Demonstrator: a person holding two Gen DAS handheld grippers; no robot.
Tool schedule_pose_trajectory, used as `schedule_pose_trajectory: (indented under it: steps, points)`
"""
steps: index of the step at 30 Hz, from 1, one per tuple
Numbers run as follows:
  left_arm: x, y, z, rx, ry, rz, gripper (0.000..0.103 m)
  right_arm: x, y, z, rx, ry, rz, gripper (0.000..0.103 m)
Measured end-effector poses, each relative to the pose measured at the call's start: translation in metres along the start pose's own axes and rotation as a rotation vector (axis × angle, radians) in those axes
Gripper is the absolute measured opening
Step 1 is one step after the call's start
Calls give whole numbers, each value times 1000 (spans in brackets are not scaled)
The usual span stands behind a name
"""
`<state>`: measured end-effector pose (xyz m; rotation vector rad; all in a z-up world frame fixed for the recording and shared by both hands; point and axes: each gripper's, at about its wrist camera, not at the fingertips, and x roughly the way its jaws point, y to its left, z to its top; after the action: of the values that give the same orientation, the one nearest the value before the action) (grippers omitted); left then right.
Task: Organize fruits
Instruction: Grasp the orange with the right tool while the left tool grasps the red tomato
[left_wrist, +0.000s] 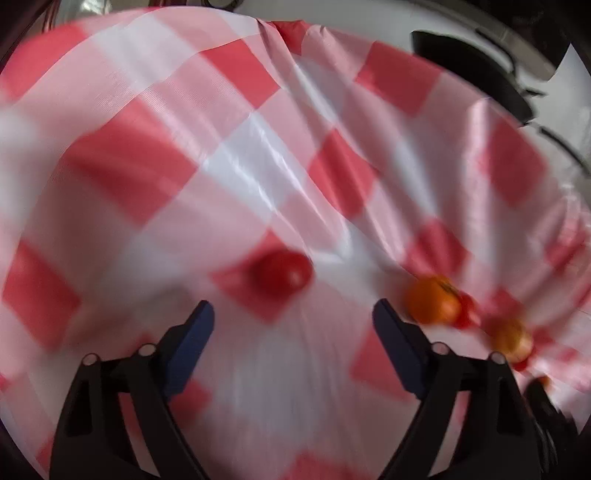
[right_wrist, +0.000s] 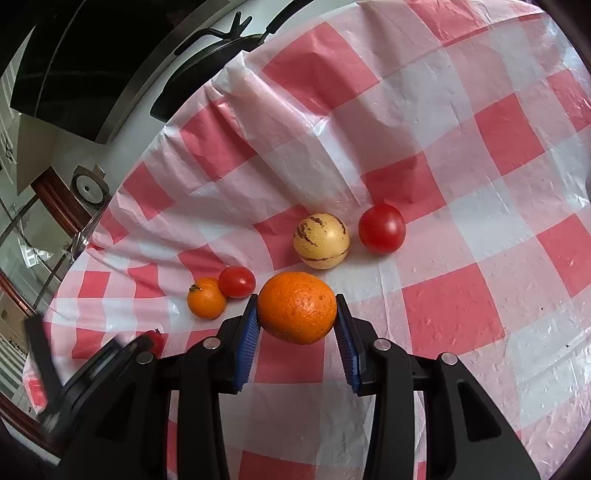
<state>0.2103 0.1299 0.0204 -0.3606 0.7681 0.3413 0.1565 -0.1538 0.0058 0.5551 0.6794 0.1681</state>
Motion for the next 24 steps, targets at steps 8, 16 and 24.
schedule_pose_trajectory:
  steps: [8,16,24]
  points:
    - [41,-15,23,45,73,220,64,3,2,1,-6,6,2,40]
    - [-12,11,-13,74,22,99,36,3,2,1,-5,5,3,40]
    - [-108,56,-77,41,-120,-162,36,2,3,0,-6,3,1,40]
